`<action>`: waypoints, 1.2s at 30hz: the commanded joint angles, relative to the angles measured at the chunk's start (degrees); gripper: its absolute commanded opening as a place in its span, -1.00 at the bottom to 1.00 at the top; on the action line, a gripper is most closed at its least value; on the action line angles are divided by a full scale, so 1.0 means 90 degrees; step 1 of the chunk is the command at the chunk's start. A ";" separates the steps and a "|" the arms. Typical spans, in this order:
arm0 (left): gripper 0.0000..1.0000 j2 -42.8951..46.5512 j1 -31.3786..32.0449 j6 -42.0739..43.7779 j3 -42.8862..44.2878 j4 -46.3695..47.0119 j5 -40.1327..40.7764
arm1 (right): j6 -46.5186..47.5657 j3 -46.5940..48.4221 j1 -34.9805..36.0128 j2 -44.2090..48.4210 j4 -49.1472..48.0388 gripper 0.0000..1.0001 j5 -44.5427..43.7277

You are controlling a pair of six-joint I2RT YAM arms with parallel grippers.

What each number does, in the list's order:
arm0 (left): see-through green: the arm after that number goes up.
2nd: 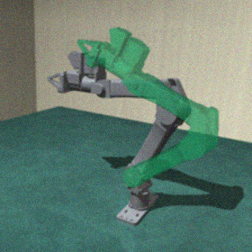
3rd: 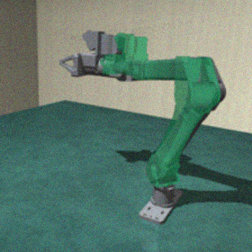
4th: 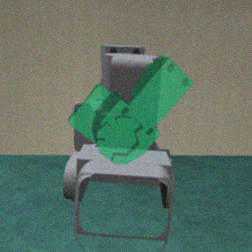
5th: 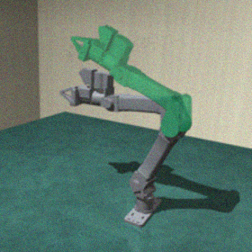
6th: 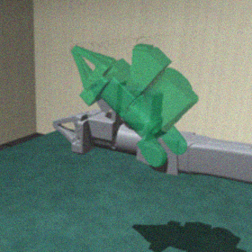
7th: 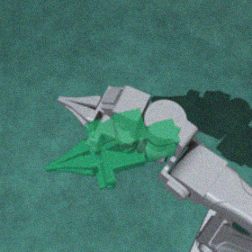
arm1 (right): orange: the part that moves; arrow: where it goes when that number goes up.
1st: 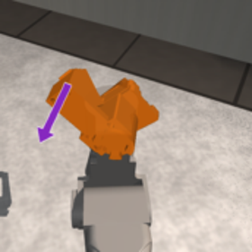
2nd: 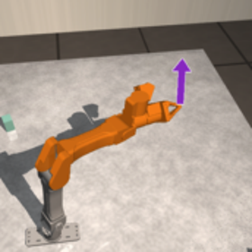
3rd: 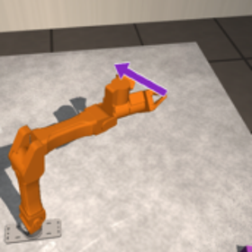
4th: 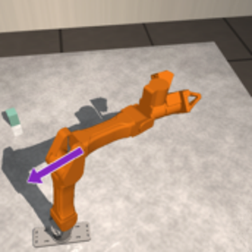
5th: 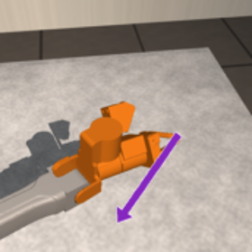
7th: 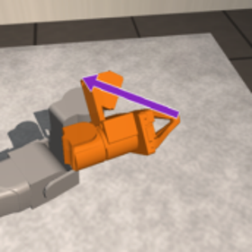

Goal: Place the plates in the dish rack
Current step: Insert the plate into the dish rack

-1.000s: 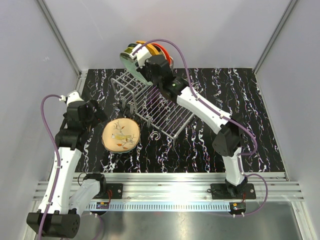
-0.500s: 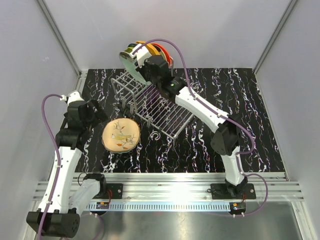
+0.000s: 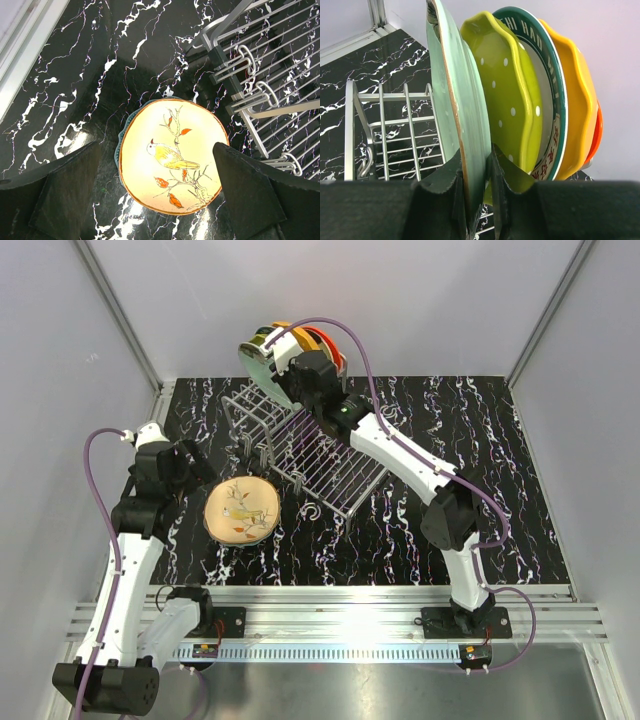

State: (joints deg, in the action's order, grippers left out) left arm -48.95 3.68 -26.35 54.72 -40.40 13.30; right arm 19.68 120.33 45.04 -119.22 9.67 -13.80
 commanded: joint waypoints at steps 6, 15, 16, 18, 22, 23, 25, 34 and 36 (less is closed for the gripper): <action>0.98 -0.0020 0.0030 0.0105 0.0024 0.0241 -0.0101 | -0.0058 0.0507 -0.0063 0.0063 -0.0840 -0.44 0.0039; 0.98 -0.0040 0.0040 0.0105 0.0024 0.0251 -0.0120 | -0.0038 0.0643 -0.0082 0.0024 -0.0782 -0.33 0.0020; 0.98 -0.0030 0.0040 0.0096 0.0024 0.0251 -0.0130 | -0.0048 0.0653 -0.0082 0.0024 -0.0782 -0.33 0.0020; 0.98 -0.0040 0.0040 0.0105 0.0024 0.0251 -0.0130 | -0.0039 0.0672 -0.0072 0.0004 -0.0762 -0.33 0.0030; 0.98 -0.0030 0.0050 0.0105 0.0024 0.0251 -0.0130 | -0.0068 0.0653 -0.0082 0.0034 -0.0762 -0.35 0.0059; 0.98 -0.0030 0.0050 0.0105 0.0024 0.0241 -0.0130 | -0.0077 0.0653 -0.0072 0.0053 -0.0762 -0.35 0.0059; 0.98 -0.0040 0.0050 0.0105 0.0024 0.0251 -0.0130 | -0.0087 0.0653 -0.0072 0.0063 -0.0753 -0.34 0.0059; 0.98 -0.0020 0.0050 0.0115 0.0004 0.0261 -0.0042 | -0.0360 0.0673 -0.0072 0.0414 -0.0577 -0.19 0.0293; 0.98 -0.0010 0.0050 0.0115 -0.0006 0.0261 -0.0003 | -0.0448 0.0663 -0.0072 0.0590 -0.0518 -0.16 0.0420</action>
State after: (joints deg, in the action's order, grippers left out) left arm -48.99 3.86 -26.33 54.72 -40.38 13.21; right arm 17.89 123.63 44.77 -119.61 6.15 -12.29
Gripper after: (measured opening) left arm 0.988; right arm 0.414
